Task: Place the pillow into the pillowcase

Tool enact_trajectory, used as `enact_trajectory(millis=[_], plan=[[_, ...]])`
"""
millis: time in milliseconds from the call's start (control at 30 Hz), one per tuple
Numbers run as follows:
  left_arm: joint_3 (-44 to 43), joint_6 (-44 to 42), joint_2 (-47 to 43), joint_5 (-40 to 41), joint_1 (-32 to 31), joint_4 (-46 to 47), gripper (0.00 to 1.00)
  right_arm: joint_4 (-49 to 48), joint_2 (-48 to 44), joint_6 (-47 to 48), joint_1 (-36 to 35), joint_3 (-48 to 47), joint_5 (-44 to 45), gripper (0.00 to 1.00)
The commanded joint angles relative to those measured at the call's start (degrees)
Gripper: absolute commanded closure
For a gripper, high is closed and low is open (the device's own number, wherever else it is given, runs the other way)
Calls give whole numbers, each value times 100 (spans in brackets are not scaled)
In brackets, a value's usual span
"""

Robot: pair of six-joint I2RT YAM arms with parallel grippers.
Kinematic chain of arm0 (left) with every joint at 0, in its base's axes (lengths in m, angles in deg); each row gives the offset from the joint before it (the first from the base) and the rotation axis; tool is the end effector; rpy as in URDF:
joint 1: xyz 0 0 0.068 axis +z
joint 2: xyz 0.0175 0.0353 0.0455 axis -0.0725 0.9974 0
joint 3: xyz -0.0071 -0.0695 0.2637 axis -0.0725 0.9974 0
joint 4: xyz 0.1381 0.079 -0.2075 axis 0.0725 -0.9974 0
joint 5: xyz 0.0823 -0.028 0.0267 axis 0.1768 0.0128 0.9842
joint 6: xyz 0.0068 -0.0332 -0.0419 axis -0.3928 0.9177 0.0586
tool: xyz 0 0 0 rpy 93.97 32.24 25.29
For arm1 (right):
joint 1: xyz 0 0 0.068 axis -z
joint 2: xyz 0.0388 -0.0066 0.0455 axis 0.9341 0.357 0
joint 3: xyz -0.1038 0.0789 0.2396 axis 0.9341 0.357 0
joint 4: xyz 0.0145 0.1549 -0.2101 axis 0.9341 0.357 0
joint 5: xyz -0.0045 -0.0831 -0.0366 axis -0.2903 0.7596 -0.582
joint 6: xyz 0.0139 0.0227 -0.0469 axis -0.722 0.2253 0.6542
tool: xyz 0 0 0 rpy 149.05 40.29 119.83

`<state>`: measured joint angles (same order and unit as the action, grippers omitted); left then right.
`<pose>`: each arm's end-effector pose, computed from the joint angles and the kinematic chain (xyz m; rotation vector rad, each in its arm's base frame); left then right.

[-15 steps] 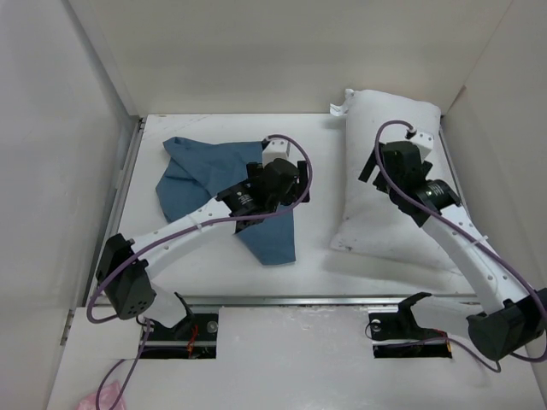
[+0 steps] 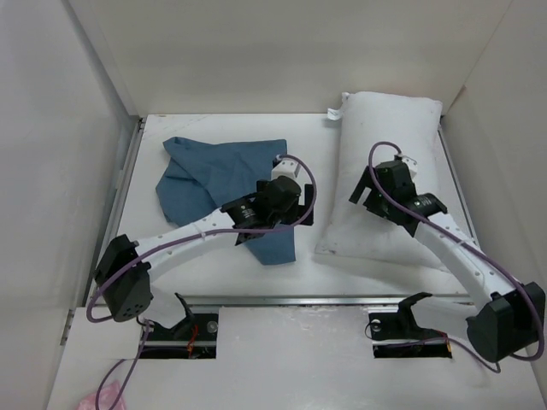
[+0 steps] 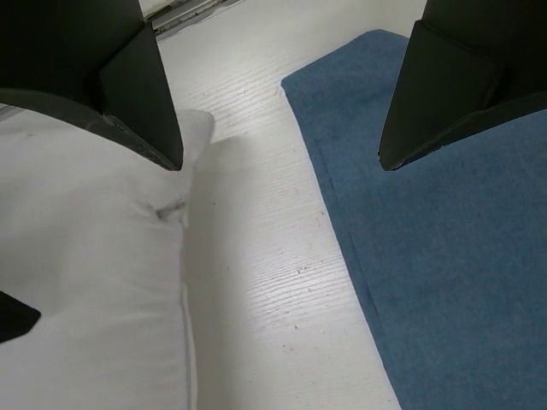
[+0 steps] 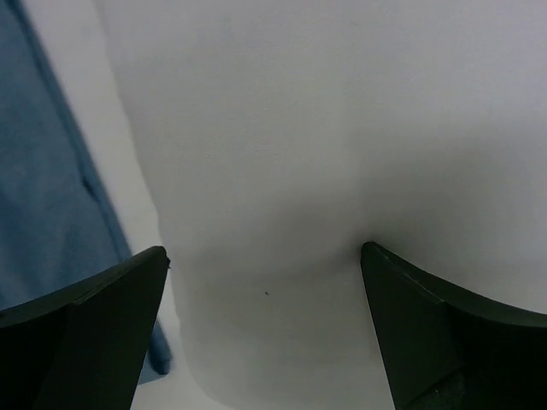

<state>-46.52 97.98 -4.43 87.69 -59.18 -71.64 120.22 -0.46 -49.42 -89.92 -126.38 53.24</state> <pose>0.1988 -0.2660 0.3007 0.2739 2.1220 -0.5882 0.2203 0.0728 0.2865 0.5453 2.3016 0.1690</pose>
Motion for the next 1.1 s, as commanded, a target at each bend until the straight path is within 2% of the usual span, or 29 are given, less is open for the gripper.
enact_trajectory(millis=[0, 33, 133, 267, 333, 367, 400, 467, 500, 600, 633, 700, 733, 900, 967, 1067], plan=[[133, 232, -497, 120, 9, 72, 0, -1623, 451, -200, -254, 114, -1512, 0], [134, 294, -585, 250, 9, 10, 0, -2288, 609, -314, -323, 17, -1513, 0], [195, 504, -787, 340, 9, -191, 0, -2768, 1433, -377, -324, -807, -1399, 0], [318, 891, -972, 840, 9, -578, 0, -2849, 2437, -167, -324, -1985, -1267, 0], [318, 1032, -1025, 981, 9, -710, 0, -2727, 2710, 166, -324, -2634, -1556, 0], [371, 1093, -1025, 1147, 9, -841, 0, -2569, 2833, 951, -376, -2821, -1713, 0], [371, 1155, -1077, 1244, 9, -904, 0, -2411, 2835, 1325, -377, -2988, -1811, 0], [371, 1287, -1078, 1437, 9, -1053, 0, -2156, 2695, 2211, -534, -3209, -1453, 0], [371, 1357, -1078, 1586, 9, -1115, 0, -2102, 2590, 3034, -622, -3131, -1173, 0], [310, 1682, -1078, 1728, 219, -1491, 0, -1639, 2212, 4409, -1017, -2920, -171, 0], [310, 1744, -1130, 1667, 316, -1545, 0, -1410, 2150, 4535, -1105, -2919, 6, 0], [466, 1744, -1340, 1667, 509, -1546, 0, -787, 2149, 4589, -1299, -3059, 244, 0], [546, 1744, -1437, 1667, 562, -1450, 0, -192, 2149, 4241, -1361, -3060, 384, 0], [872, 1464, -1965, 1219, 958, -1063, 0, 841, 1886, 3571, -1950, -2831, 1114, 0], [872, 1410, -2097, 1219, 1098, -1115, 0, 1218, 1605, 3177, -1950, -2621, 1238, 0], [872, 1270, -2097, 1157, 1161, -1115, 0, 1562, 1254, 3061, -1950, -2217, 949, 0]])
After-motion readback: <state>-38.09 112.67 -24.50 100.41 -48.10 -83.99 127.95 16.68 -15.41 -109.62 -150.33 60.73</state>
